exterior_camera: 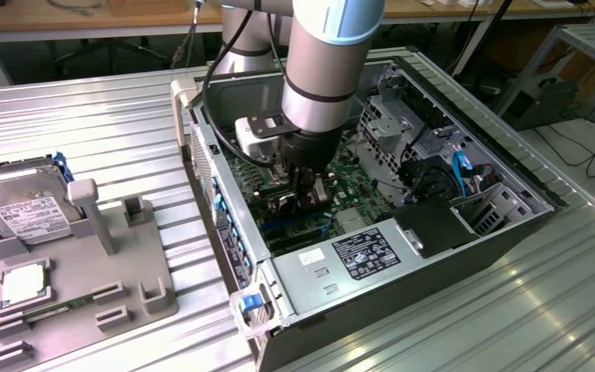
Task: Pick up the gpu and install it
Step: 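Insert the gpu into the slot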
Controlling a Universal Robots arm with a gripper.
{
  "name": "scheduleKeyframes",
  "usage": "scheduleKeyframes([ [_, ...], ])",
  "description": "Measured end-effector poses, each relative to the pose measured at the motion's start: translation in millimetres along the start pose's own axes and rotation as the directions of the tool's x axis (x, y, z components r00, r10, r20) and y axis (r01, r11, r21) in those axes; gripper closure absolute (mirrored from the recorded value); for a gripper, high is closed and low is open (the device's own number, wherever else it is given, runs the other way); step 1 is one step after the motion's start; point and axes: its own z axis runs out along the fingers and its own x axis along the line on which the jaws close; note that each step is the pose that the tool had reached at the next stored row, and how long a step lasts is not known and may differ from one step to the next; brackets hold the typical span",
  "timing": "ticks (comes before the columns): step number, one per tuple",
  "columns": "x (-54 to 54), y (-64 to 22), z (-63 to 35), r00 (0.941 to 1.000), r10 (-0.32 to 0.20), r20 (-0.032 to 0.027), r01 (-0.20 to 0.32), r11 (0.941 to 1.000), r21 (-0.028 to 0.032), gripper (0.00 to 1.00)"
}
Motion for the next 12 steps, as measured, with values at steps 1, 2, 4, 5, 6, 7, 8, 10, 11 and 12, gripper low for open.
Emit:
scheduleKeyframes([
  [1,0.0,0.0,0.0,1.0,0.0,-0.0001,0.0,1.0,-0.0013,0.73],
  [2,0.0,-0.1,0.1,1.0,0.0,0.0,0.0,1.0,-0.0034,0.73],
  [4,-0.1,-0.2,0.1,1.0,0.0,-0.0005,0.0,0.9999,-0.0143,0.73],
  [5,0.0,-0.2,0.1,1.0,0.001,-0.0009,-0.001,0.9998,-0.0201,0.73],
  [6,0.0,-0.2,0.0,1.0,0.001,-0.0012,-0.001,0.9998,-0.0221,0.73],
  [7,0.0,-0.2,0.0,1.0,0.001,-0.0012,-0.001,0.9998,-0.0221,0.73],
  [8,0.0,-0.2,0.0,1.0,0.001,-0.0013,-0.001,0.9998,-0.0222,0.73],
  [10,0.0,-0.3,0.0,1.0,0.0,-0.0012,-0.001,0.9998,-0.0222,0.73],
  [11,0.0,-0.3,0.0,1.0,0.0,-0.0012,-0.001,0.9998,-0.0222,0.73],
  [12,0.0,-0.3,0.0,1.0,0.0,-0.0011,-0.001,0.9998,-0.0222,0.73],
])
